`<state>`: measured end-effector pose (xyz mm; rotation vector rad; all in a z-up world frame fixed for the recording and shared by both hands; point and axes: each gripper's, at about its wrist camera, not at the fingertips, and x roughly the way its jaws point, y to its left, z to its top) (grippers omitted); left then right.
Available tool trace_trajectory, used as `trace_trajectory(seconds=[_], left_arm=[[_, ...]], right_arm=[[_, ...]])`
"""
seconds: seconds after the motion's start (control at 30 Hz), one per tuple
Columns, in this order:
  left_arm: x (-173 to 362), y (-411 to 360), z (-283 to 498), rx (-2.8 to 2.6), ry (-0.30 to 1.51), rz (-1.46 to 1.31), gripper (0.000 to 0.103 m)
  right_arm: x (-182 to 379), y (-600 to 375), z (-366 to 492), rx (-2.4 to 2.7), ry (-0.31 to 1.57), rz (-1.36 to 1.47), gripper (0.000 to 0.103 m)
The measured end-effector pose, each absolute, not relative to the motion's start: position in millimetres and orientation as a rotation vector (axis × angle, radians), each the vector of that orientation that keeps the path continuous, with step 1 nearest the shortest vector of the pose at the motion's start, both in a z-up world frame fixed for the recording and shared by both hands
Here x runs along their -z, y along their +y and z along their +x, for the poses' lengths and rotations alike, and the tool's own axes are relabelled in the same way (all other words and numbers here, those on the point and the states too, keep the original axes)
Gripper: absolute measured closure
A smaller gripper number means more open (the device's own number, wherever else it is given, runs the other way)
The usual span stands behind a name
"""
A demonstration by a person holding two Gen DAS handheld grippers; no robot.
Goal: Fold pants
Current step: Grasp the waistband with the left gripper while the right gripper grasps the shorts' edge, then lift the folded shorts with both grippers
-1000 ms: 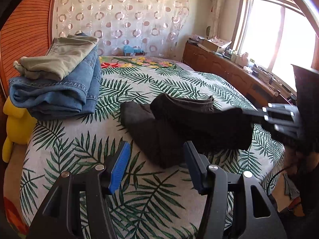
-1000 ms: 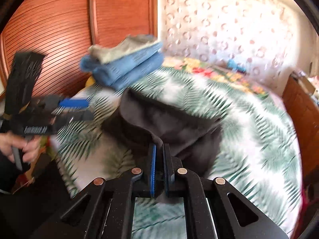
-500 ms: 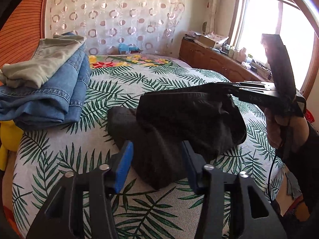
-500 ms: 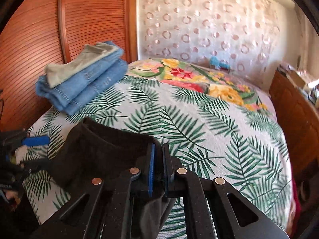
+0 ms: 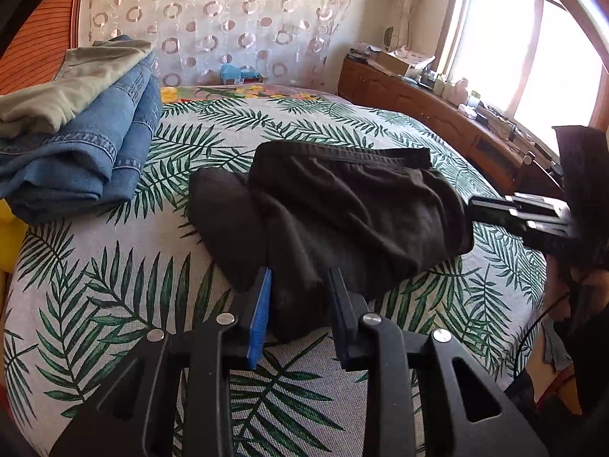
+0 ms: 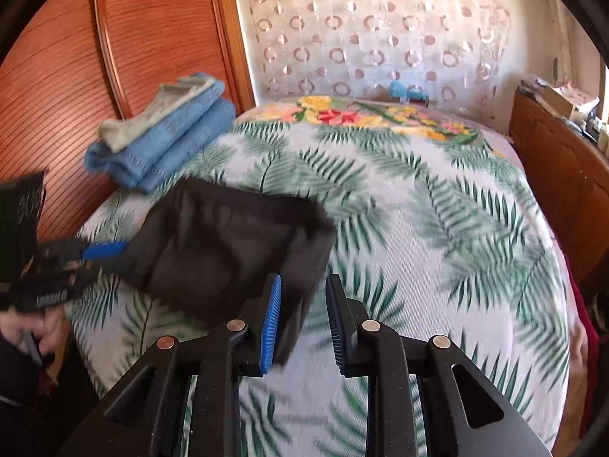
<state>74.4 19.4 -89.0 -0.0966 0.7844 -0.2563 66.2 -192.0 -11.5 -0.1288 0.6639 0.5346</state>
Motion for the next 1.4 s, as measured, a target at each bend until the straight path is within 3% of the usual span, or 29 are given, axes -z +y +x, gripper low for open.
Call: trace_trajectory(seconds=[0.27,0.5,0.57,0.63,1.1,1.17,1.2,1.23,1.3,1.4], left_arm=[[92,17,77,0.250,0.793,-0.074,0.073],[89,19,75,0.249,0.764,-0.080,0.096],[84,21,73,0.239,0.739,-0.083,0.097],[75,29,67,0.214,0.698,-0.093,0.098],[79,38,39,0.226,0.740,-0.113,0.097],[78,38,41,0.223,0.747,-0.112,0.093],[77,39,41,0.216,0.743,-0.112,0.086],[75,39,42,0.212,0.735,-0.112,0.081],[72,40,45,0.219,0.727,-0.122,0.056],[69,40,53,0.230,0.727,-0.128,0.043]], right_arm=[[33,-195,47,-0.576,0.713,-0.121,0.071],[41,-193,56,-0.597,0.730,-0.135,0.072],[41,-191,59,-0.604,0.722,-0.154,0.088],[42,-189,61,-0.603,0.717,-0.166,0.097],[28,-204,43,-0.591,0.673,-0.185,0.099],[26,-204,42,-0.579,0.673,-0.187,0.088],[25,-204,42,-0.570,0.671,-0.187,0.082],[22,-205,42,-0.570,0.668,-0.184,0.081],[16,-206,41,-0.567,0.658,-0.180,0.079],[9,-209,43,-0.560,0.641,-0.173,0.073]])
